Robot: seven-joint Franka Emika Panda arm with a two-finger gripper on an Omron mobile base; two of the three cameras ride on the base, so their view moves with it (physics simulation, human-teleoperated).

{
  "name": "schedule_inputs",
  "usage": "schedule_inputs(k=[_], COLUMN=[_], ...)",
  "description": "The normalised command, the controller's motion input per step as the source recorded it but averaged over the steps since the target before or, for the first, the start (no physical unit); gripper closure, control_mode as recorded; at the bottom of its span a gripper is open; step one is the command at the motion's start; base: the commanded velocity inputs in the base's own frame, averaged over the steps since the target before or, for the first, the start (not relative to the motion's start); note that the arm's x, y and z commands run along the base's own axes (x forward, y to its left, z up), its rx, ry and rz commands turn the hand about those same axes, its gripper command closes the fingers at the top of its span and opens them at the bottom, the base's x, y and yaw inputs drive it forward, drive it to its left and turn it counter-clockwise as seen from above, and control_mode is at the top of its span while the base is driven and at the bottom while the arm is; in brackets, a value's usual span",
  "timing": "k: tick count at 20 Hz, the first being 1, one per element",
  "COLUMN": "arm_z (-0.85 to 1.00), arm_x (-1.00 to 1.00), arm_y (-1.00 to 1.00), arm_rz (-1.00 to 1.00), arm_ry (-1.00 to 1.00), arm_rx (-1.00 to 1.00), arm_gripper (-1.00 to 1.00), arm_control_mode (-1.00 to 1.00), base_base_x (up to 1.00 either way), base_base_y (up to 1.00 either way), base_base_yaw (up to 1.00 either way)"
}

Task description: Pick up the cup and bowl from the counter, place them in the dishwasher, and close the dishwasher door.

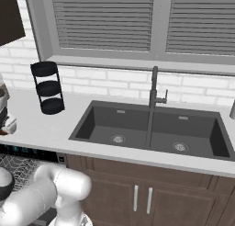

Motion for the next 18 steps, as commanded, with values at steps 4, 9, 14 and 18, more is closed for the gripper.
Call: schedule_inputs(k=[4,9,14,18], arm_z=[0.62,-0.24,-0.72,-0.35], arm_x=[0.72,0.27,0.17,0.34], arm_y=[-0.16,0.0,0.07,0.27], arm_rz=[0.0,0.0,0.0,0.0], arm_ry=[0.31,0.06,-0.02,0.0], arm_rx=[-0.16,-0.22,-0.19,-0.09], arm_gripper=[-1.0,-1.0,-1.0,-1.0], arm_control_mode=[-1.0,-1.0,-1.0,-1.0], base_base_x=[0.0,0.0,0.0,0.0], base_base_y=[0.0,0.0,0.0,0.0], base_base_yaw=[0.0,0.0,0.0,0.0])
